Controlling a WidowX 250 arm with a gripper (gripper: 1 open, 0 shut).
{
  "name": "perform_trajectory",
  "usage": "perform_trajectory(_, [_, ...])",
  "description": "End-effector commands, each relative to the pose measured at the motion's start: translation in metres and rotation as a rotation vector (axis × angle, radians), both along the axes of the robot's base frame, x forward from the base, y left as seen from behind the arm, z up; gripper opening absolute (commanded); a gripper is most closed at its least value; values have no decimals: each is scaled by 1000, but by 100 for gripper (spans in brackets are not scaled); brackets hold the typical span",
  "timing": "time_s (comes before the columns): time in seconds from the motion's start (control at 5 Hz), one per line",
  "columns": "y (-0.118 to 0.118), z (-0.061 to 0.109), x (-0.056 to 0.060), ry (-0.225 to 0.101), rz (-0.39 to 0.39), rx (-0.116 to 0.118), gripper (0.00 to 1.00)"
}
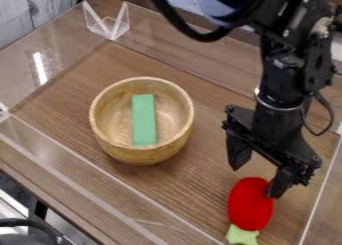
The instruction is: Move the red fruit to the left
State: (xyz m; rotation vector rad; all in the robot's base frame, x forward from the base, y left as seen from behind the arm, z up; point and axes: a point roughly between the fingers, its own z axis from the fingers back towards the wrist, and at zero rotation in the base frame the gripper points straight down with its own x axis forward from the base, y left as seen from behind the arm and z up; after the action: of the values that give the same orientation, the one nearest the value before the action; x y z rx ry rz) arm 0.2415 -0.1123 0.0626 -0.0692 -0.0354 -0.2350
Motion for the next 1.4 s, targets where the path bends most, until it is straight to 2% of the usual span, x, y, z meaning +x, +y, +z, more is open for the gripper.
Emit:
perform_trajectory(0.0, [1, 5, 5, -32, 18, -17, 100])
perform_trajectory(1.2, [3, -18, 4, 4, 50, 11, 100])
